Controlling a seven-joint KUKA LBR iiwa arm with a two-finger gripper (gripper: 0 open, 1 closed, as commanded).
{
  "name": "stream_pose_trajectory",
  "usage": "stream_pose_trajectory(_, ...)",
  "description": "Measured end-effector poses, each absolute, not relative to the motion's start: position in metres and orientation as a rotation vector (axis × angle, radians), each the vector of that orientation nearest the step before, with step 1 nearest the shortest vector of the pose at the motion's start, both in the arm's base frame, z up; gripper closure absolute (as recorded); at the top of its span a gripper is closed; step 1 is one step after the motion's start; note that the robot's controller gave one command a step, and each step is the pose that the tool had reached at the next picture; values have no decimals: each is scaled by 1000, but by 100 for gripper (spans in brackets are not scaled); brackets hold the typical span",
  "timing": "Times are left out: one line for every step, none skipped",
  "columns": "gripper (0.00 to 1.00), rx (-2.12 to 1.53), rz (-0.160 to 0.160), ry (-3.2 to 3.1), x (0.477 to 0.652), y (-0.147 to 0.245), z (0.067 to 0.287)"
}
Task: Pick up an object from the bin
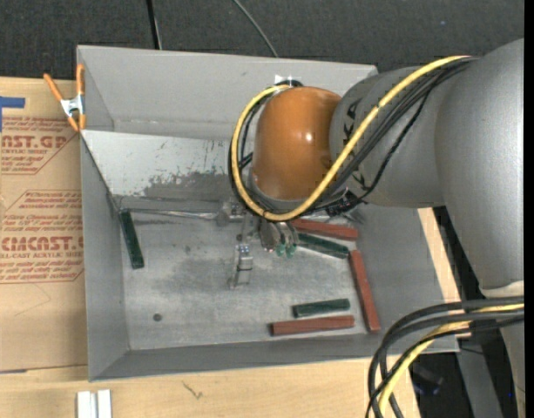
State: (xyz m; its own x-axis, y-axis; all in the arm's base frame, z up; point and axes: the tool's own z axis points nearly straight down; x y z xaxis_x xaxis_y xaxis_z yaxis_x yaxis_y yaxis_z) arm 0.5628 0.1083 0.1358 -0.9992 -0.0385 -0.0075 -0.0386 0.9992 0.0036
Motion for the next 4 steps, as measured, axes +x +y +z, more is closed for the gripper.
stream_pose_trajectory(0,-126,-7,3134,577,95,95)
stream_pose_trajectory(0,-108,2,3139,552,160,77)
stream_pose_trajectory(0,14,6,3142,556,131,78)
stream_pose_trajectory(0,448,-2,3111,565,114,106)
